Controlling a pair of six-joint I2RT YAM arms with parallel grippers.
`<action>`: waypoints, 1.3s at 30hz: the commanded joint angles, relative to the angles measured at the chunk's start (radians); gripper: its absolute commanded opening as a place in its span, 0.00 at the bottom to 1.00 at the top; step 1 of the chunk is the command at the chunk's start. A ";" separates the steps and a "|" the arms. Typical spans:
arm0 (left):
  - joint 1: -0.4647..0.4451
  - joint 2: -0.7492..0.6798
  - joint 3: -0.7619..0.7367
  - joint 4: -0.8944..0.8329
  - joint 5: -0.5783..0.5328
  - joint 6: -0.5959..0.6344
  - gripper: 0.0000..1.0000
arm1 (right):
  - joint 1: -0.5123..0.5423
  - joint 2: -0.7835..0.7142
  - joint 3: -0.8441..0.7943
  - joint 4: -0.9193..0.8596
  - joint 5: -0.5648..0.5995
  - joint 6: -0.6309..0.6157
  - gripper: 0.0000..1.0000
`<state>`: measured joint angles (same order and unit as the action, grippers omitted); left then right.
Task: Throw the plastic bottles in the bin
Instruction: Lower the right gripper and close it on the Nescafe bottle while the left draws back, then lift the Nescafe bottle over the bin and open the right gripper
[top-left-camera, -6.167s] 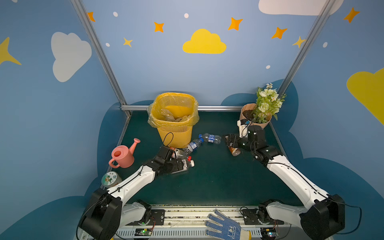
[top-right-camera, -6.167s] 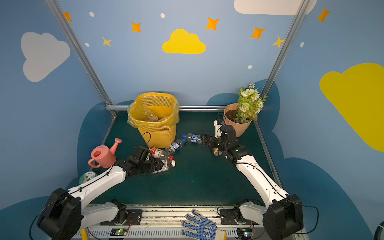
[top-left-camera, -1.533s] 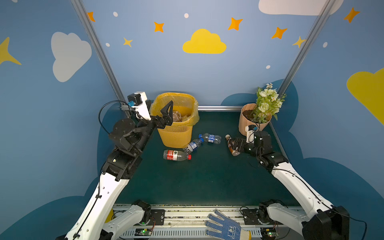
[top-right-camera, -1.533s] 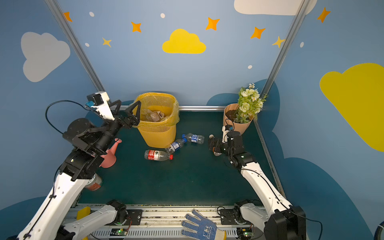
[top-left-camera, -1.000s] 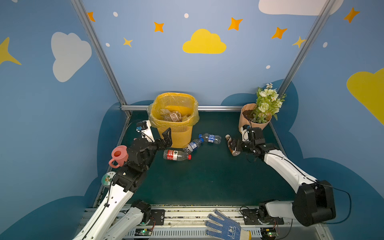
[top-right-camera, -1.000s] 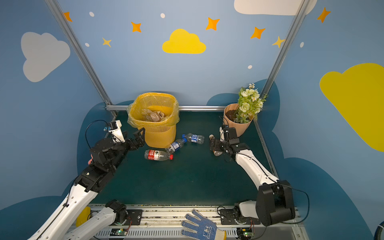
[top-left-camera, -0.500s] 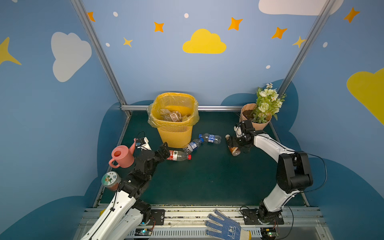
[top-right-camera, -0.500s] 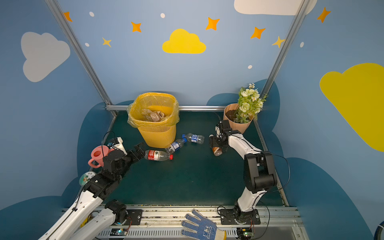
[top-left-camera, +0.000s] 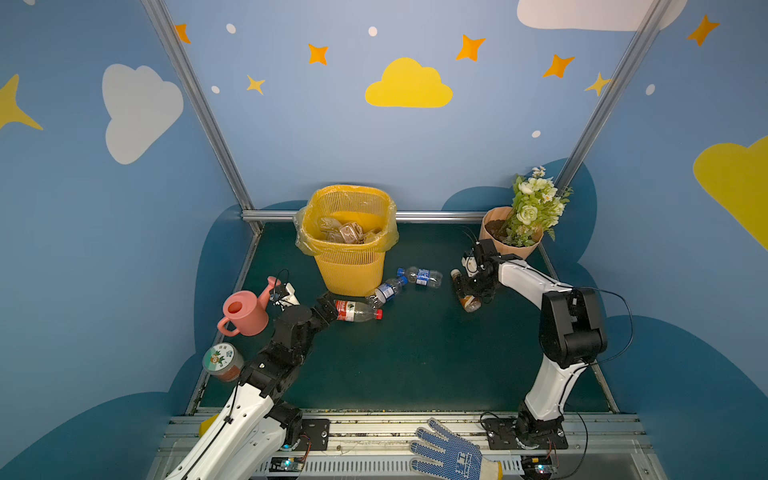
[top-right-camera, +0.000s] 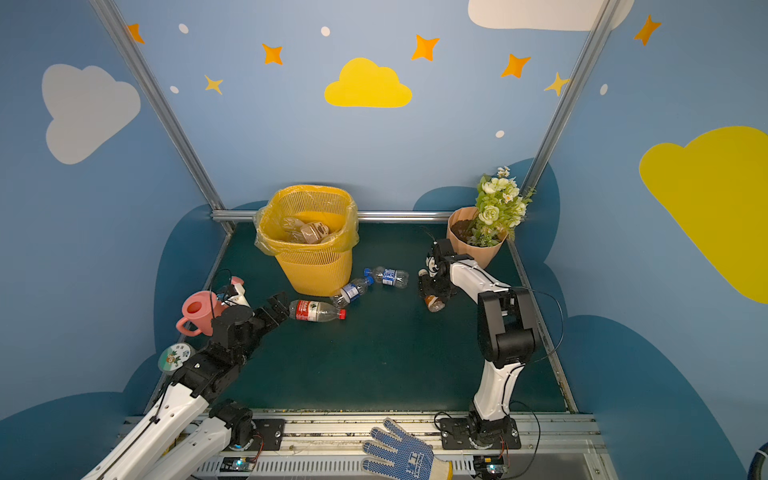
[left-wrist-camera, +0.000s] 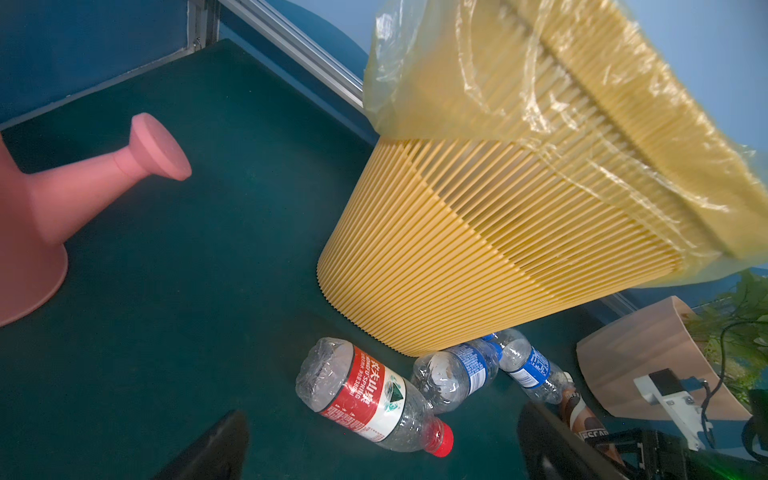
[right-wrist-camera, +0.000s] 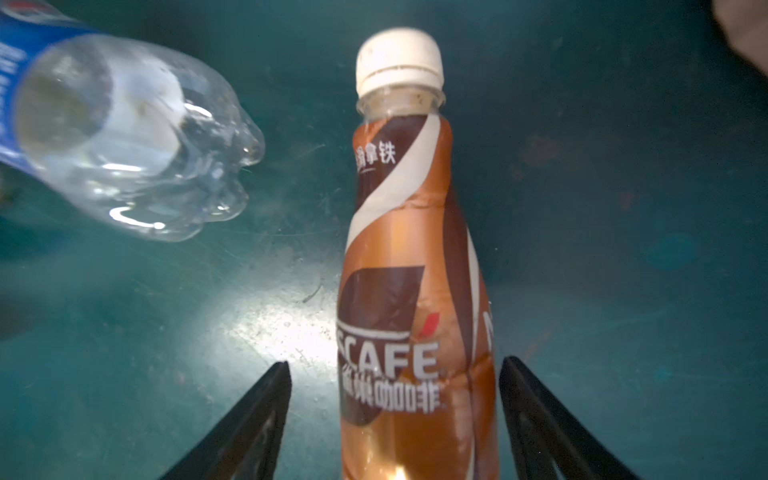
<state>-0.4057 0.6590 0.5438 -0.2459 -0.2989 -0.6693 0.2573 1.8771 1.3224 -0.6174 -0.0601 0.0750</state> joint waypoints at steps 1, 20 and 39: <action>0.006 -0.002 -0.002 -0.011 0.004 -0.009 1.00 | 0.008 0.027 0.028 -0.048 0.021 -0.019 0.74; 0.014 0.023 -0.005 -0.005 0.024 -0.006 1.00 | 0.017 -0.075 0.010 -0.014 -0.001 -0.006 0.51; 0.043 0.049 -0.079 -0.029 0.030 -0.059 1.00 | 0.004 -0.734 -0.174 0.497 -0.179 0.196 0.42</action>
<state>-0.3710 0.7063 0.4747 -0.2573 -0.2741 -0.7128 0.2653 1.2095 1.1496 -0.2707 -0.1947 0.2020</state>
